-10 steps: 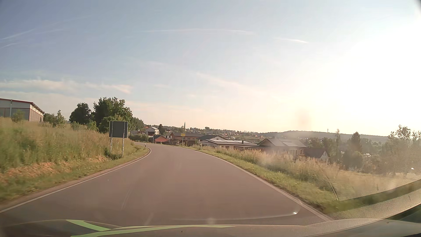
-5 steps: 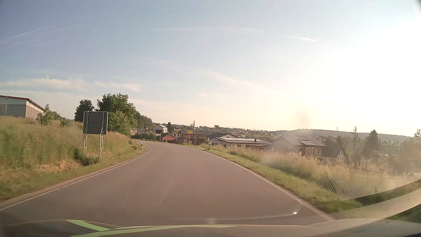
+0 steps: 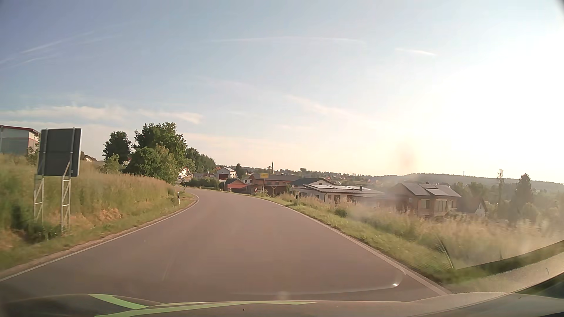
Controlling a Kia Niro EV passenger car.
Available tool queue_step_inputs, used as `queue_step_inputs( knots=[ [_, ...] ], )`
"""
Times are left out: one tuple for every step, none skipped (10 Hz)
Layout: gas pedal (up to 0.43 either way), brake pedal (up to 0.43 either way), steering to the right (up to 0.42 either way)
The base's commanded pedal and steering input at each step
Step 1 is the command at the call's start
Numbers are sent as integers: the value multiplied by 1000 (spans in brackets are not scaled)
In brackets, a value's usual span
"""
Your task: Follow the waypoints while adhering to traffic rules and regulations
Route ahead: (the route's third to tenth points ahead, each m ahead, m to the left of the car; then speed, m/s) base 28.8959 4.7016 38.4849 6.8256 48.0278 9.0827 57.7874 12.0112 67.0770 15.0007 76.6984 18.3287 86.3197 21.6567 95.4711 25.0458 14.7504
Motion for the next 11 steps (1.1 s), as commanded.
queue_step_inputs(
  knots=[
    [0, 55, -25],
    [0, 67, -25],
    [0, 73, -26],
    [0, 79, -26],
    [0, 79, -26],
    [0, 73, -26],
    [0, 73, -24],
    [0, 73, -24],
    [0, 73, -24],
    [0, 79, -23],
    [0, 79, -24]
  ],
)
